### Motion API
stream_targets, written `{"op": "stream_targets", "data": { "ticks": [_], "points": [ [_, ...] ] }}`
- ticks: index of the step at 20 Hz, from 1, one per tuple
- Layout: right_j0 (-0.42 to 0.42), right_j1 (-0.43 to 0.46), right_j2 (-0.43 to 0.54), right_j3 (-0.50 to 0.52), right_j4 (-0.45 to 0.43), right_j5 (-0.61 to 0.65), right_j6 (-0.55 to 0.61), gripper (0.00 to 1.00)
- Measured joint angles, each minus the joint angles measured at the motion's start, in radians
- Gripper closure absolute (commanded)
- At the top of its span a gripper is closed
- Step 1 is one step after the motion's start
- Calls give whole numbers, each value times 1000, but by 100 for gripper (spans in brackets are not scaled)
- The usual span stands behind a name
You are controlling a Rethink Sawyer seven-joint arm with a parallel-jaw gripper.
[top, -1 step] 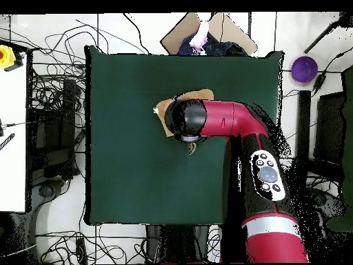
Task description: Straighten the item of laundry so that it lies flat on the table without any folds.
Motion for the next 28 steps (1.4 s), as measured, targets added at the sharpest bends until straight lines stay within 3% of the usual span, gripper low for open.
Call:
{"op": "stream_targets", "data": {
  "ticks": [17, 28],
  "points": [
    [2, 27, -5, 12, 0, -29, 0, 100],
    [2, 23, -11, 91, 0, -162, 0, 100]
  ]
}}
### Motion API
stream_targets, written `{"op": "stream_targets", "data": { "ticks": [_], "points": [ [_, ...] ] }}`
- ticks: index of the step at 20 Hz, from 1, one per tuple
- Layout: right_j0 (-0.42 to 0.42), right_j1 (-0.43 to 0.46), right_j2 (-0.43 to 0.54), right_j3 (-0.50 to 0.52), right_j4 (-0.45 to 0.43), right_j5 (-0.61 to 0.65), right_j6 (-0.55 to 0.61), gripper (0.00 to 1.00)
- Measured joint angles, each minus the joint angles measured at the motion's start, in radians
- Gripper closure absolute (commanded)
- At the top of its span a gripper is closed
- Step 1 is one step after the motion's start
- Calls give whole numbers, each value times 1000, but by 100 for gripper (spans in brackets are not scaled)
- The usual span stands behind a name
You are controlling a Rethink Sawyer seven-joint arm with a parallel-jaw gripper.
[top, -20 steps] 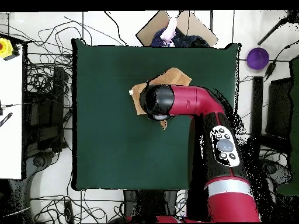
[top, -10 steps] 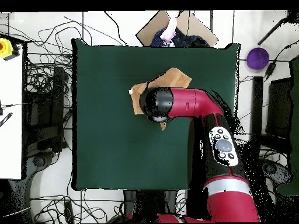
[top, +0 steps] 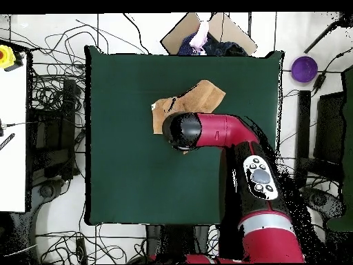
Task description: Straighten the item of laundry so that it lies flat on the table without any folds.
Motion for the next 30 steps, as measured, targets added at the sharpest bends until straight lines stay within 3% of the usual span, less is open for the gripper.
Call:
{"op": "stream_targets", "data": {
  "ticks": [30],
  "points": [
    [-27, -68, -22, 220, -23, -222, 0, 100]
  ]
}}
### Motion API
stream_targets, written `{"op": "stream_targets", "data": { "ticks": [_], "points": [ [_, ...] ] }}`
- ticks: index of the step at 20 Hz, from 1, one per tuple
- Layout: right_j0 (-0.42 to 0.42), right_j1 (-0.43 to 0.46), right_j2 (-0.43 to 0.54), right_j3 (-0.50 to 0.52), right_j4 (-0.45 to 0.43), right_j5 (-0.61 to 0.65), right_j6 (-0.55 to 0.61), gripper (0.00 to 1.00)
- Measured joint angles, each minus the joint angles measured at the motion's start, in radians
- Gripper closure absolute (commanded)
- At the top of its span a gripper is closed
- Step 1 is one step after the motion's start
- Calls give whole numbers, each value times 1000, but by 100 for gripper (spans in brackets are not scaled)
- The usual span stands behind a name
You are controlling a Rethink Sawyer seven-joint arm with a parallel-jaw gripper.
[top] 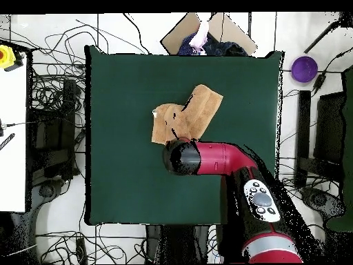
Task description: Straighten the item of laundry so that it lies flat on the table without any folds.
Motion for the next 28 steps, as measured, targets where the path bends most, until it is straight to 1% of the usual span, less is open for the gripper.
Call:
{"op": "stream_targets", "data": {
  "ticks": [11, 14, 18, 23, 28],
  "points": [
    [-9, -4, 0, 24, -25, -43, 0, 100],
    [-14, -11, 0, 53, -27, -73, 0, 100],
    [-22, -11, -1, 89, -41, -126, 0, 100],
    [-44, -11, -5, 159, -70, -229, 0, 100],
    [-51, -10, -16, 208, -91, -291, 0, 100]
  ]
}}
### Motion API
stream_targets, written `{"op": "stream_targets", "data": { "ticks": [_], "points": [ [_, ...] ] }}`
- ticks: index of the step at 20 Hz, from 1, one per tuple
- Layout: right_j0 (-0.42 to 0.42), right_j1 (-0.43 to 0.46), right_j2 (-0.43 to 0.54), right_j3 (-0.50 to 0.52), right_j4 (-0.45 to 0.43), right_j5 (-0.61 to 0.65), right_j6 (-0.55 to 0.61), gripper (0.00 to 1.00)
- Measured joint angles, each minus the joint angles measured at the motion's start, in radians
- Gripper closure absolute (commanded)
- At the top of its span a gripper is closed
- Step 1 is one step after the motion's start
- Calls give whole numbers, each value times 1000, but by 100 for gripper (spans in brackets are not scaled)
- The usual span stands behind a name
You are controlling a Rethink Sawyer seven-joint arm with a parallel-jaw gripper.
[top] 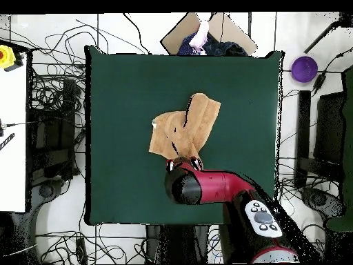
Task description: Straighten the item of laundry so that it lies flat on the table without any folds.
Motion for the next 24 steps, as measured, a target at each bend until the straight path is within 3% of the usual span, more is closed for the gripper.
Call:
{"op": "stream_targets", "data": {
  "ticks": [12, 24],
  "points": [
    [-6, 3, -51, 104, -57, -92, 0, 100],
    [-2, 2, -52, 116, -46, -93, 0, 100]
  ]
}}
